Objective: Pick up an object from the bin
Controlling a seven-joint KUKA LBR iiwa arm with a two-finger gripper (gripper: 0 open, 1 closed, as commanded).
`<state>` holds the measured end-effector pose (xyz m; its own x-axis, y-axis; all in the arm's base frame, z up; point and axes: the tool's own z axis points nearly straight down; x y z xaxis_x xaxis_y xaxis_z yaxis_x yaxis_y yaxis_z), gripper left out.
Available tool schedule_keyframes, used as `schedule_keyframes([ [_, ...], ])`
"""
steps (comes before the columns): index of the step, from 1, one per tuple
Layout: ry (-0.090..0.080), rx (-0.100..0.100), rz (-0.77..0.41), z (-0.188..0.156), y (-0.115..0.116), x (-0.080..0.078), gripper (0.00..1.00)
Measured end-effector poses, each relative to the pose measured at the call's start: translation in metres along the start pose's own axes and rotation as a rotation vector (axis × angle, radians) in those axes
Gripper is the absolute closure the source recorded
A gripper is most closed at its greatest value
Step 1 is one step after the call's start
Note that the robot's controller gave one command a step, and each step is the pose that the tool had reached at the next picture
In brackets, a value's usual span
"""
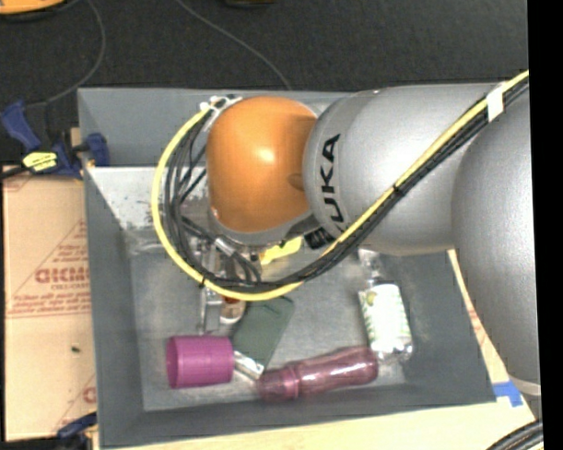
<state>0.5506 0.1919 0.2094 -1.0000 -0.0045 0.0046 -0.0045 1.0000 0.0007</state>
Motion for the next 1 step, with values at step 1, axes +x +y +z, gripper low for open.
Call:
schedule_keyframes([
  [1,-0.007,-0.002,0.005,-0.005,-0.0012,-0.0014,0.0],
])
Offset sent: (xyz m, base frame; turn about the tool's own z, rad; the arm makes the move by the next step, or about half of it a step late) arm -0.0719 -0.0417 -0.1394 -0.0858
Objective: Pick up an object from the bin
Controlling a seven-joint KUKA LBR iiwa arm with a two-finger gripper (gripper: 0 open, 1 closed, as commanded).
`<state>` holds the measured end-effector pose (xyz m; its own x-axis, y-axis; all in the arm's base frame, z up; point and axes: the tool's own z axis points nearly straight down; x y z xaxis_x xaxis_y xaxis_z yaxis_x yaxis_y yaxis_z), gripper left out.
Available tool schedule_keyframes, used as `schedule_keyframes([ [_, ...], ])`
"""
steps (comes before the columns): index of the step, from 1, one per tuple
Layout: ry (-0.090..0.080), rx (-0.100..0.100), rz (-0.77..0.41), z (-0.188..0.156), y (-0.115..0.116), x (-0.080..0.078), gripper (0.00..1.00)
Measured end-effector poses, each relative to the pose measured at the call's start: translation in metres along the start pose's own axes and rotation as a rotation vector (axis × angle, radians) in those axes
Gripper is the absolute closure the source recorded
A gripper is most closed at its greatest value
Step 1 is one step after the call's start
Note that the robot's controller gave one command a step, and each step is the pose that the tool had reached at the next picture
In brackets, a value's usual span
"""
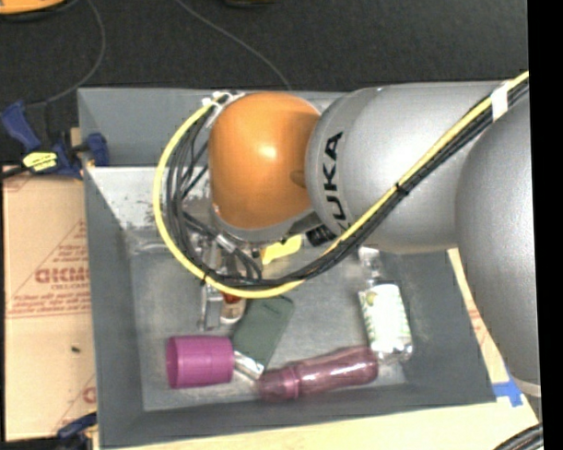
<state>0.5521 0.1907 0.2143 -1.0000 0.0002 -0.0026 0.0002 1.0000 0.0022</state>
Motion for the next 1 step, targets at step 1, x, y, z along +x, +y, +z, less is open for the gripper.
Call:
schedule_keyframes([
  [1,0.002,0.0,-0.066,0.1017,-0.0292,0.052,0.0],
])
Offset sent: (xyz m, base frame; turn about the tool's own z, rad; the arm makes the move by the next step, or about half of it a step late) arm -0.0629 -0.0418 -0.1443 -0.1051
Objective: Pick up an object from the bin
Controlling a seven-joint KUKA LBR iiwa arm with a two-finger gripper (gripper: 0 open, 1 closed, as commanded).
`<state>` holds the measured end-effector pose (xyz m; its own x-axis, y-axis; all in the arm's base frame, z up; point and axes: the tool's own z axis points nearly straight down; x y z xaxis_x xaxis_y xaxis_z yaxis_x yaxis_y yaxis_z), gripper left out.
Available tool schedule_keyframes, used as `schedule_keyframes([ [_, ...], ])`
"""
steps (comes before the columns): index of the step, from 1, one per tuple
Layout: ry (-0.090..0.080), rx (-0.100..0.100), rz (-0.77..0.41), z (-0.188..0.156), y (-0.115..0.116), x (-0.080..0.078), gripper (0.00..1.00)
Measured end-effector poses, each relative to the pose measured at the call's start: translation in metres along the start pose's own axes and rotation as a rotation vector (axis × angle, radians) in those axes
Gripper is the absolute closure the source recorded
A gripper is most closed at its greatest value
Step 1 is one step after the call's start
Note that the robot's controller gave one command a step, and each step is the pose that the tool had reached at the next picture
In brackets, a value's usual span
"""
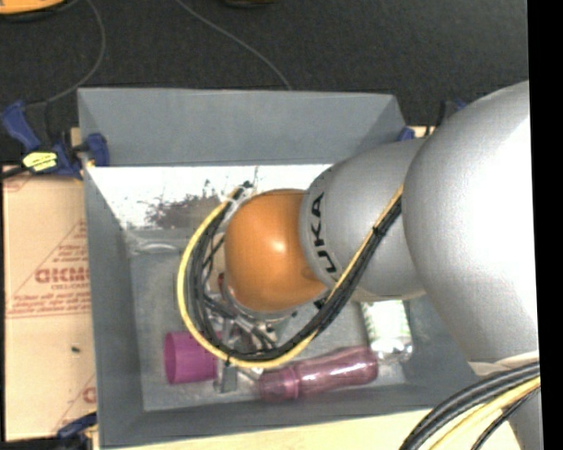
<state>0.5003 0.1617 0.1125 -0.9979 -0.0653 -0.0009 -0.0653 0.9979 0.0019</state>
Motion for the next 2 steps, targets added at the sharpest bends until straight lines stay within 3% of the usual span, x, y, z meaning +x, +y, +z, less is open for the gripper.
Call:
schedule_keyframes([
  [1,-0.004,-0.002,-0.037,0.042,-0.012,0.011,0.0],
  [2,-0.007,-0.002,0.187,0.041,-0.002,0.021,0.0],
])
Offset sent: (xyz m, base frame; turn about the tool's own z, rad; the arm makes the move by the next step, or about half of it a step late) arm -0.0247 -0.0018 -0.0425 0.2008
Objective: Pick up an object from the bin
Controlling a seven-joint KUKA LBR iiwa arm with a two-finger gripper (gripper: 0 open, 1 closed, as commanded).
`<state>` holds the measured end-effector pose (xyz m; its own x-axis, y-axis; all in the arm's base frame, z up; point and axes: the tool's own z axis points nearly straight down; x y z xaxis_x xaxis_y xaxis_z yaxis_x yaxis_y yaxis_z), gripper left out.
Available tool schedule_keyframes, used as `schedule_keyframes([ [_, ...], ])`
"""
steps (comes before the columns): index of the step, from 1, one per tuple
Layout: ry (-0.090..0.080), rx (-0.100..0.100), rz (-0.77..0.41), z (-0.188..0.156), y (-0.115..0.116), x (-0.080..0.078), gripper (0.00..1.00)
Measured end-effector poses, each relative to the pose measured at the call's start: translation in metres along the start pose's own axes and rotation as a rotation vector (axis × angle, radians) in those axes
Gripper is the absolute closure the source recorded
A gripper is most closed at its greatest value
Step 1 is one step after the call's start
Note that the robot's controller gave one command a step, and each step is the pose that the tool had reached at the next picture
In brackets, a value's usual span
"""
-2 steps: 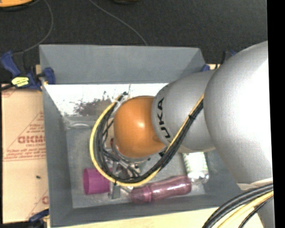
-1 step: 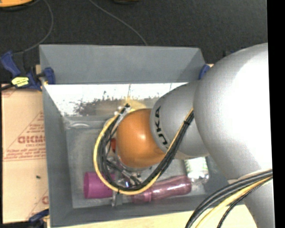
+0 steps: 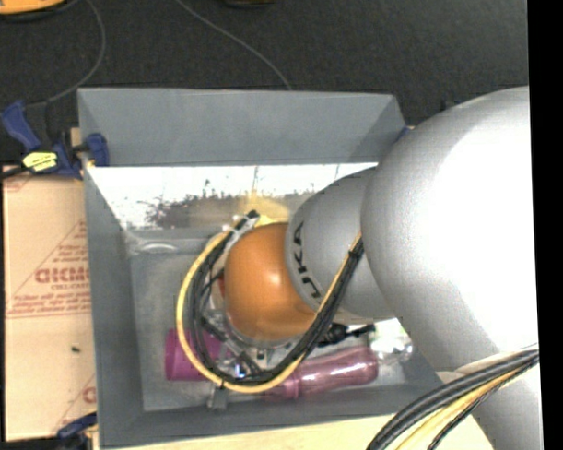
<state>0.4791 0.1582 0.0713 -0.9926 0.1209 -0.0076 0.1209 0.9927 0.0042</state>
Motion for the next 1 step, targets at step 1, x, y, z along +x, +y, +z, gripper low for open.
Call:
schedule_keyframes([
  [1,0.001,-0.001,0.186,-0.0298,0.0005,-0.006,0.0],
])
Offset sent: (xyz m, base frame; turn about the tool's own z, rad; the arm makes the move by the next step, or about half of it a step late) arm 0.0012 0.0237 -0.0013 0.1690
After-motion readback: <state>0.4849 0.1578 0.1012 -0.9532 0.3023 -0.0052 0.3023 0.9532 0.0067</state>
